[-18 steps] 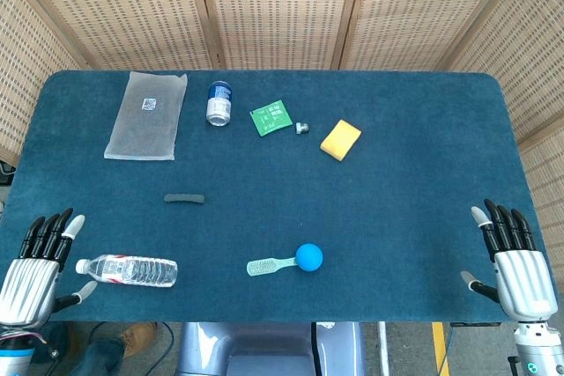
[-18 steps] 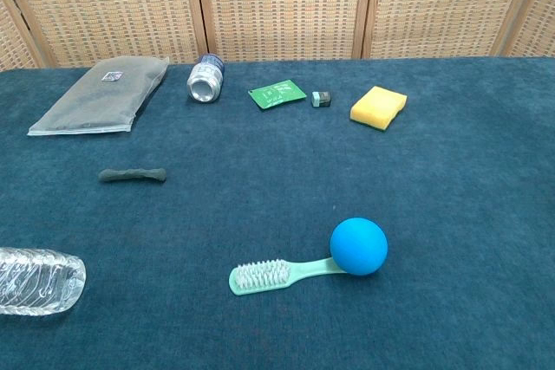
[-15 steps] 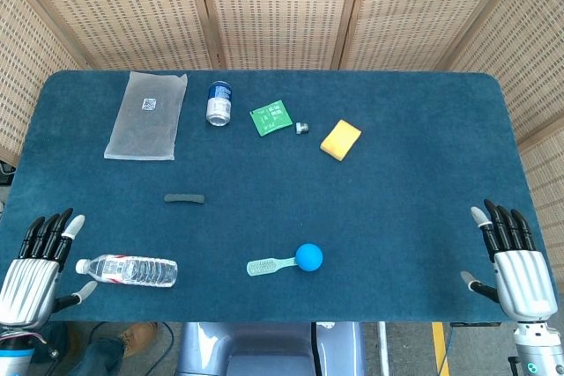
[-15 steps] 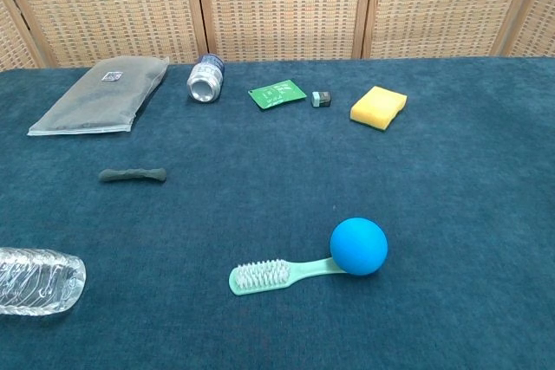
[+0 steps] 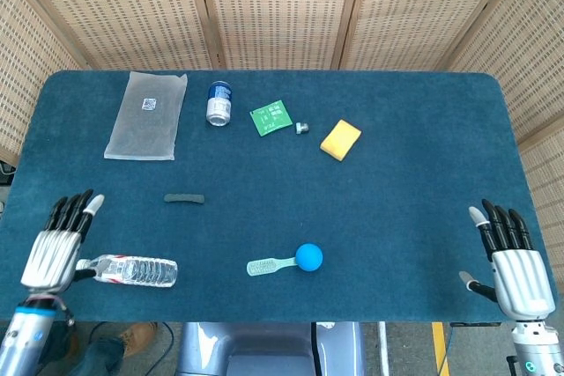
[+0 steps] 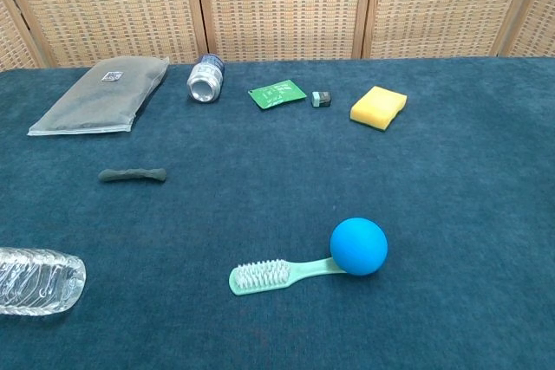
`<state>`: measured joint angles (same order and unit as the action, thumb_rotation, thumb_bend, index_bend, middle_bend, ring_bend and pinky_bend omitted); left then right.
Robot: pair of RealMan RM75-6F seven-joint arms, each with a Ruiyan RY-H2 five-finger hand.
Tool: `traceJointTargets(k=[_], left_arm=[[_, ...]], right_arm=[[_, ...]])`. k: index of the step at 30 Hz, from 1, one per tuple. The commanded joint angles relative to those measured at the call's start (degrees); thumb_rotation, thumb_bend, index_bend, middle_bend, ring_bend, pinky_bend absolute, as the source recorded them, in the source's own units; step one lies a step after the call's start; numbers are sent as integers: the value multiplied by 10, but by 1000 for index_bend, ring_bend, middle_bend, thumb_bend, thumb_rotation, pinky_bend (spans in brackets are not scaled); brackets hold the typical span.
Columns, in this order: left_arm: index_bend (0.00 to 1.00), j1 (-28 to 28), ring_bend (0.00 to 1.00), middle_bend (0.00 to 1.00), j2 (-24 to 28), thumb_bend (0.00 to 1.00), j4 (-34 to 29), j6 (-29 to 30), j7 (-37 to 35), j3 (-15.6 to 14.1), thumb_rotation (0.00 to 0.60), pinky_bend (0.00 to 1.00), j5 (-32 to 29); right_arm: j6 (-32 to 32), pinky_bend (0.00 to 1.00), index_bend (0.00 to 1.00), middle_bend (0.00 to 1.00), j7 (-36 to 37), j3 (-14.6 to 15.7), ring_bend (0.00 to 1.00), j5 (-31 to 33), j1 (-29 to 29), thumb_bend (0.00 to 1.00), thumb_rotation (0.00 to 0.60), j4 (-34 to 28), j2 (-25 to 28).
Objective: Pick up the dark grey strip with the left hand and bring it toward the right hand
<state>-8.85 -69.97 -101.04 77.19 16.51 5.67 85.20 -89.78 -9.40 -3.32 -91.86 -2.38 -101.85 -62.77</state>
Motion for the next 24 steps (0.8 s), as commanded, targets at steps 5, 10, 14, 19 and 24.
traceJointTargets(k=[5, 10, 14, 19, 24], left_arm=[[259, -136, 0, 0, -93, 120, 131, -176, -53, 86, 600, 0, -142], [346, -183, 0, 0, -146, 157, 187, -197, 16, 102, 600, 0, -209], [392, -206, 0, 0, -180, 228, 218, -201, 46, 107, 600, 0, -246], [427, -226, 0, 0, -207, 307, 249, -210, 61, 107, 600, 0, -278], [436, -237, 0, 0, -226, 314, 268, -220, 57, 102, 600, 0, -300]], right_arm=[[14, 0, 0, 0, -8, -1, 0, 10, -6, 0, 600, 3, -6], [23, 0, 0, 0, -10, -3, 0, 20, -10, 0, 600, 5, -9], [29, 0, 0, 0, -11, -4, 0, 25, -12, 0, 600, 6, -10], [37, 0, 0, 0, -11, -5, 0, 30, -16, 0, 600, 8, -11], [43, 0, 0, 0, -9, -5, 0, 36, -19, 0, 600, 10, -11]])
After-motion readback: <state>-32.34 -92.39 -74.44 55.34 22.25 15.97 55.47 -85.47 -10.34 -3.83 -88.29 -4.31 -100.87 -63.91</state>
